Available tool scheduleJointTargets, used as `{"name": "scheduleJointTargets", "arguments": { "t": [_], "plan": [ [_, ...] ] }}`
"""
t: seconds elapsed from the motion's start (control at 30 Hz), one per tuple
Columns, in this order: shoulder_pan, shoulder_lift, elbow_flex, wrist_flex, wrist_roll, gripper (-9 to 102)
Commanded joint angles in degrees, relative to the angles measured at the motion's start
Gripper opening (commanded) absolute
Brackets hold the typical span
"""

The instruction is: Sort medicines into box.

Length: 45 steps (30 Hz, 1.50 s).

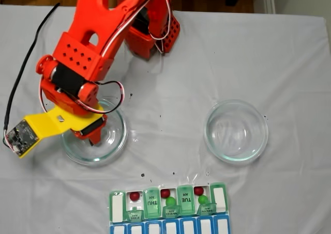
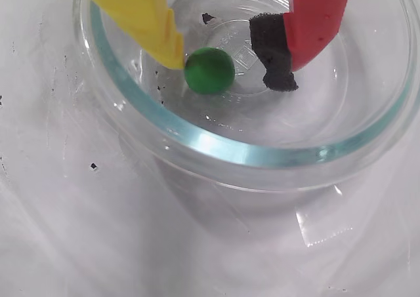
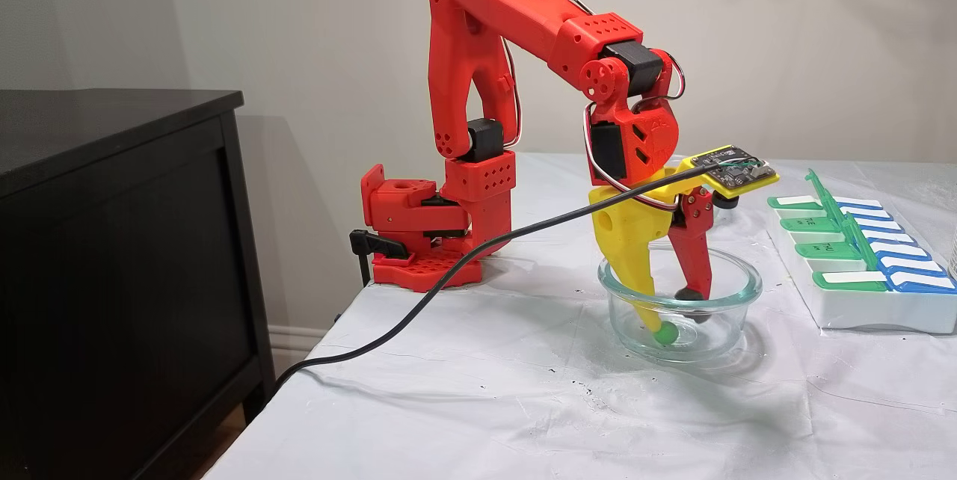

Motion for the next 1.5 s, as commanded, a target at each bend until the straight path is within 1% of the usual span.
{"name": "scheduleJointTargets", "arguments": {
  "t": [0.0,0.2,0.37,0.87,0.93,1.03,1.1,1.27,1.47],
  "plan": [
    [-0.26,0.18,-0.26,-0.26,0.26,20],
    [-0.26,0.18,-0.09,-0.97,0.26,20],
    [-0.26,1.67,1.85,-4.39,0.88,19],
    [-0.35,0.18,1.49,-4.04,0.35,4],
    [-0.35,0.97,2.99,-6.42,0.53,2],
    [-0.44,4.39,8.53,-14.41,1.67,0],
    [-0.53,5.71,10.02,-16.17,2.02,0],
    [-1.23,9.67,10.11,-13.62,3.34,0],
    [-4.13,24.96,10.63,-9.23,8.96,0]
  ]
}}
